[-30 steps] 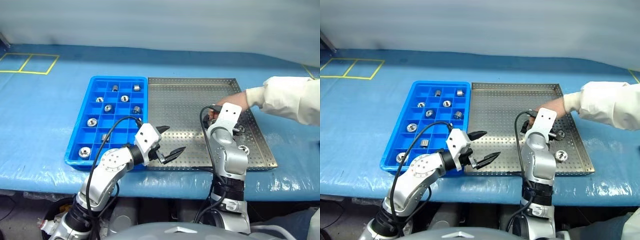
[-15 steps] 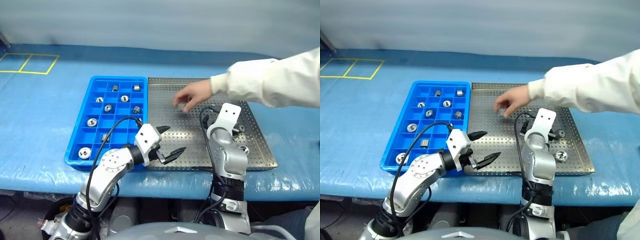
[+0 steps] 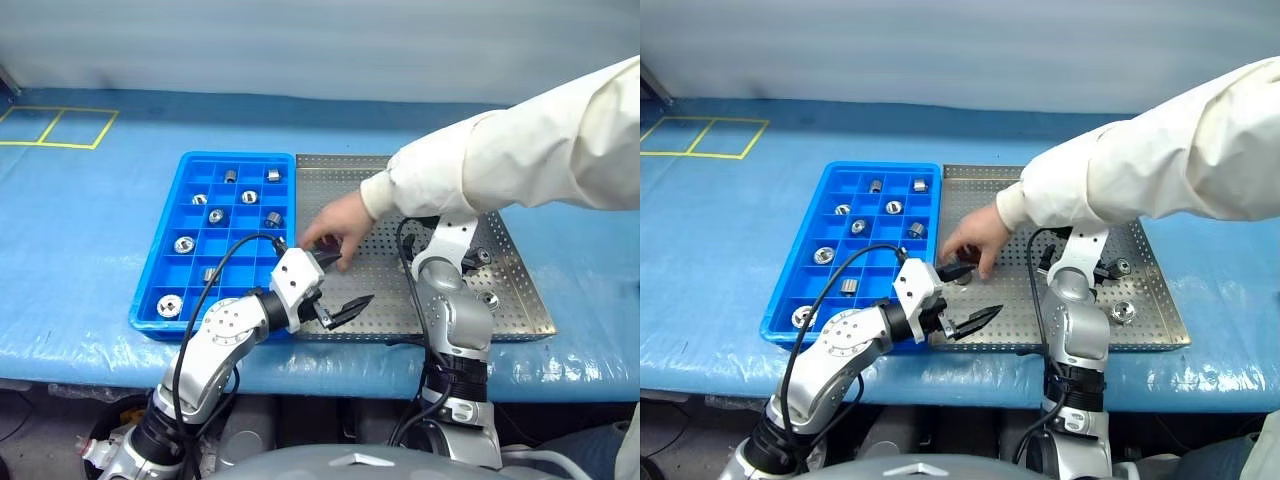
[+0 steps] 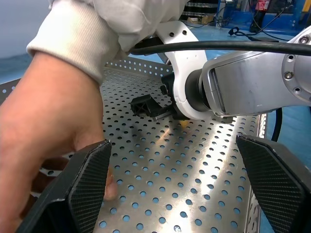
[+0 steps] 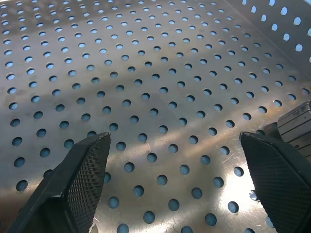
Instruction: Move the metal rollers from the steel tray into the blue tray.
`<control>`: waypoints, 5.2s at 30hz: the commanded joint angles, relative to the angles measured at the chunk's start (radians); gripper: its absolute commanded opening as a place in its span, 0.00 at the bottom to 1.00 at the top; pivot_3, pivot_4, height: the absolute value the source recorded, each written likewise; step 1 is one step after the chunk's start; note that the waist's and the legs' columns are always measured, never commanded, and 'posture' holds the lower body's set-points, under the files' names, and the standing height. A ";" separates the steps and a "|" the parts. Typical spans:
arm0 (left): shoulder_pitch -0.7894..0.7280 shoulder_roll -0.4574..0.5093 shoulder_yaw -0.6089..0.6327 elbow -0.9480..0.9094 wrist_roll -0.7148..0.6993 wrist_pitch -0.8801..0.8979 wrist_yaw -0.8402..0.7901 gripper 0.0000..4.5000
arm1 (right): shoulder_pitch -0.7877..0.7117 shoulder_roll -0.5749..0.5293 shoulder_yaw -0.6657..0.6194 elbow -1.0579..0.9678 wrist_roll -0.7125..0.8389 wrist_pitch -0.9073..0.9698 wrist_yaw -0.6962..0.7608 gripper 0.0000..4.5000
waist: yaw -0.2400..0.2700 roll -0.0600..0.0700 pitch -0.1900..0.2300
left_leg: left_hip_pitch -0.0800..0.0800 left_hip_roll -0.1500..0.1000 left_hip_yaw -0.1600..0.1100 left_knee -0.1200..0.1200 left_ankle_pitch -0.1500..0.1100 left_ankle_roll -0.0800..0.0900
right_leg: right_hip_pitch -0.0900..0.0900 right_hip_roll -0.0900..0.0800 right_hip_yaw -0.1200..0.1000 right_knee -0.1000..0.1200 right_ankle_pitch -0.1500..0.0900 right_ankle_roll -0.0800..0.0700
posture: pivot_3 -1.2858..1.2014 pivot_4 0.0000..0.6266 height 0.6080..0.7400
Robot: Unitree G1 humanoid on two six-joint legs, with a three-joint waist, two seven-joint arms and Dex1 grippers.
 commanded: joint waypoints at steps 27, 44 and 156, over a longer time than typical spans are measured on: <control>0.056 0.054 0.134 -0.015 -0.039 -0.205 -0.054 0.99 | 0.133 -0.556 0.396 -0.285 0.090 -0.090 0.747 1.00 | 0.004 0.000 0.001 | 0.000 0.000 0.000 -0.001 0.000 0.000 | 0.000 0.000 0.000 -0.001 0.000 0.000 | 0.60 0.24 1.00; 0.137 0.235 0.269 -0.022 -0.035 -0.174 -0.088 0.99 | 0.072 -0.538 0.504 -0.142 0.119 -0.166 0.909 1.00 | 0.031 -0.001 0.002 | 0.000 0.004 0.000 0.000 0.000 0.000 | 0.000 -0.001 -0.001 -0.001 0.000 0.000 | 0.62 0.24 1.00; 0.025 0.142 0.097 0.043 -0.009 -0.184 -0.179 1.00 | -0.181 0.095 -0.206 0.147 0.083 -0.303 -0.401 0.99 | -0.017 0.002 0.002 | 0.003 0.004 0.006 -0.005 0.002 -0.003 | -0.001 0.002 0.002 0.001 0.000 -0.001 | 0.58 0.24 1.00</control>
